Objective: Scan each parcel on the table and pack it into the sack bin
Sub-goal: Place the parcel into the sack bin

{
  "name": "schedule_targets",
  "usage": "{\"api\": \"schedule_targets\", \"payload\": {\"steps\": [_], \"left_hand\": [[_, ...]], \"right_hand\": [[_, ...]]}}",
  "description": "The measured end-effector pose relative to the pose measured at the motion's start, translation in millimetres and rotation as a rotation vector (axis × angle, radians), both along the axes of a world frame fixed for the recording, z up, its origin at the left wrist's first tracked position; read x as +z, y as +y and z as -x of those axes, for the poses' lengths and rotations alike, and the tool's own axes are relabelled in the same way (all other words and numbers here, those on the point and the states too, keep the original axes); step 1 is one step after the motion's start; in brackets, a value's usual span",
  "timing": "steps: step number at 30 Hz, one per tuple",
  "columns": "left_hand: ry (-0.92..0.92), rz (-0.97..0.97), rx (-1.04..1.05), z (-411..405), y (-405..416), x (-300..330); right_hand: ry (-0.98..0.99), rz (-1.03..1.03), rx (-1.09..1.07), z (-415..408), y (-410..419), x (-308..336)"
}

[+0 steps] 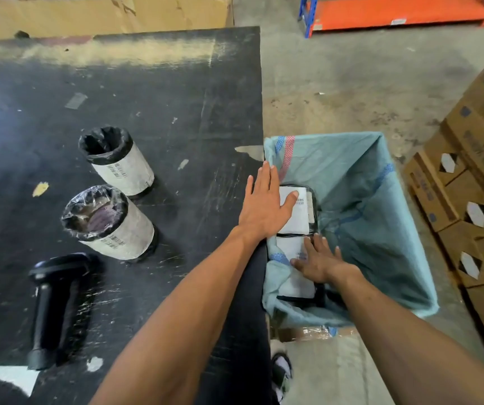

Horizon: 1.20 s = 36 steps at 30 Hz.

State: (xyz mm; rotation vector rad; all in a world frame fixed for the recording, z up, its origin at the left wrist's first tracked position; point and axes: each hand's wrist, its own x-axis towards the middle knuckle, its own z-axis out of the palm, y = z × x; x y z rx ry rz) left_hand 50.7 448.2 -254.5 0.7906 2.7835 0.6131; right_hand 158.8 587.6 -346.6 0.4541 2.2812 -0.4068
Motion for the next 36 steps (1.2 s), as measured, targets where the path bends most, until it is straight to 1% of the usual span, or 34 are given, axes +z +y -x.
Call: {"api": "schedule_targets", "payload": {"steps": [3, 5, 7, 8, 9, 11, 14, 17, 20, 24, 28, 33, 36], "left_hand": [[-0.074, -0.121, 0.045, -1.6, -6.5, 5.9], [-0.169, -0.262, 0.102, -3.7, -13.0, 10.6], [-0.243, -0.406, 0.136, -5.1, -20.4, 21.6], [-0.270, -0.447, 0.129, -4.3, -24.7, 26.9], [-0.284, -0.442, 0.113, -2.7, -29.3, 31.7], [-0.269, -0.338, 0.049, 3.8, -41.7, 37.3], [-0.214, -0.142, -0.115, 13.0, -62.2, 45.4], [-0.110, 0.041, -0.272, 15.5, -83.6, 65.6], [0.000, 0.157, -0.371, 21.3, -104.7, 91.4], [0.068, 0.195, -0.417, 31.5, -135.8, 130.2], [0.127, 0.218, -0.444, 42.9, -174.5, 161.3], [0.108, 0.259, -0.451, 54.1, -228.4, 167.5], [0.097, 0.285, -0.456, 53.3, -254.7, 157.6]], "right_hand": [[0.060, 0.032, -0.091, -11.8, 7.1, 7.6], [0.121, 0.074, -0.129, -20.6, 6.1, 22.3], [0.185, 0.073, -0.145, -28.4, 3.4, 42.6], [0.216, 0.064, -0.152, -32.3, 1.4, 54.5], [0.237, 0.048, -0.168, -36.2, -0.3, 64.6], [0.264, -0.001, -0.213, -43.0, -3.9, 82.9], [0.289, -0.061, -0.287, -49.3, -12.8, 103.5], [0.342, -0.120, -0.300, -52.4, -28.4, 129.1], [0.421, -0.155, -0.293, -53.7, -50.7, 160.7], [0.534, -0.196, -0.289, -49.8, -89.9, 198.4], [0.606, -0.170, -0.268, -36.6, -146.8, 229.0], [0.586, -0.090, -0.095, -20.6, -252.0, 249.2], [0.530, 0.007, 0.003, -11.4, -310.9, 242.0]]}}
